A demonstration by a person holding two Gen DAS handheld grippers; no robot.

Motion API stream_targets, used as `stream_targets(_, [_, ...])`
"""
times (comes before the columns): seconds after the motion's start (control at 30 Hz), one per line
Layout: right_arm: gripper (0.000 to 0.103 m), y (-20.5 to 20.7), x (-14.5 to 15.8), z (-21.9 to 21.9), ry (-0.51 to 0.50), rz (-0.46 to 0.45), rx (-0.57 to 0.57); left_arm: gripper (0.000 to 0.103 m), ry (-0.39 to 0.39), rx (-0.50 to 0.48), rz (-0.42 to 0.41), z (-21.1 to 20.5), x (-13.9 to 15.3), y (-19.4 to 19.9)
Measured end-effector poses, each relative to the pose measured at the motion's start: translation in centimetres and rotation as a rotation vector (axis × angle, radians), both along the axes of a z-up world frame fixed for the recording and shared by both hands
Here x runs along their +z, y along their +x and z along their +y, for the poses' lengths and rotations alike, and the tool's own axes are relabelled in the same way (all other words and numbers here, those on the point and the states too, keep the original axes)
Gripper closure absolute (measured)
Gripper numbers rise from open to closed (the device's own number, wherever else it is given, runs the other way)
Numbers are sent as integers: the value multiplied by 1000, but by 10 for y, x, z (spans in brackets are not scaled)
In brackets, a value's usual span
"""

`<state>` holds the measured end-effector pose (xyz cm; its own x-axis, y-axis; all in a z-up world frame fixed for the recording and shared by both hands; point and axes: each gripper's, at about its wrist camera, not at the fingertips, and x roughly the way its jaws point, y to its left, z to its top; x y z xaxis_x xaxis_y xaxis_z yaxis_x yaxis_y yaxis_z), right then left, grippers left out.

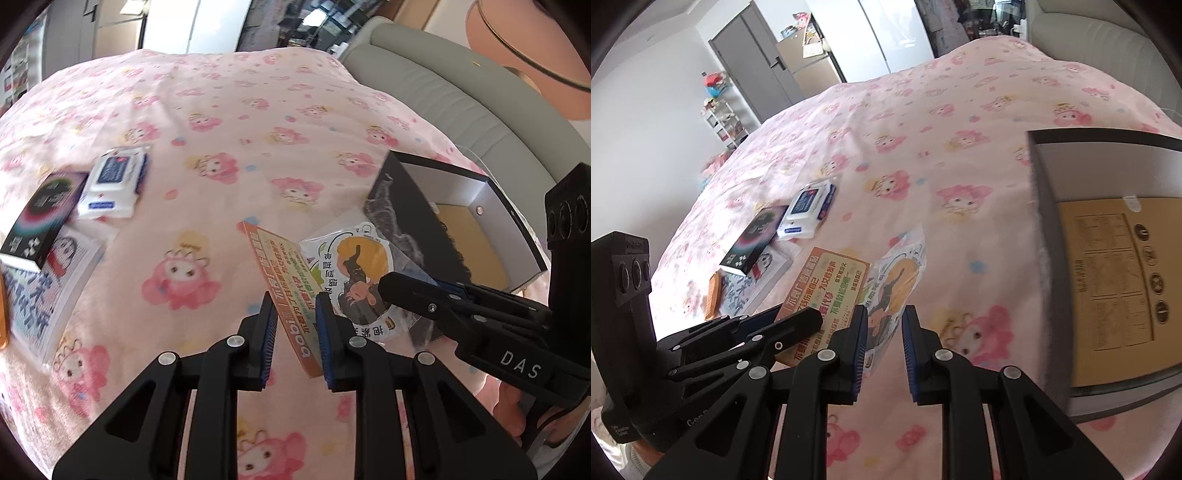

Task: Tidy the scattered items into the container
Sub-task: 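Carry the orange card and sticker sheet over the black box with the left gripper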

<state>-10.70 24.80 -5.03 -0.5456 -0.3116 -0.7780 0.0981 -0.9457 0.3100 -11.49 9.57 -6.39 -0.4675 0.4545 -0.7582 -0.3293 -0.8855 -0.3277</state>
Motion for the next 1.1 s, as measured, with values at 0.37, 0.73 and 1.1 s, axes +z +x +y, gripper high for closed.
stream_targets(0.37, [87,-2,31,51,36,45,-65,85,17,-119,42,72,32,-12])
stream_targets(0.73, [87,8,47,122,23,67,-181,85,21,-232,67,152,51,-20])
stream_targets(1.1, [87,7,44,195,53,20,-289,84,30,-315,-43,229,36,-33])
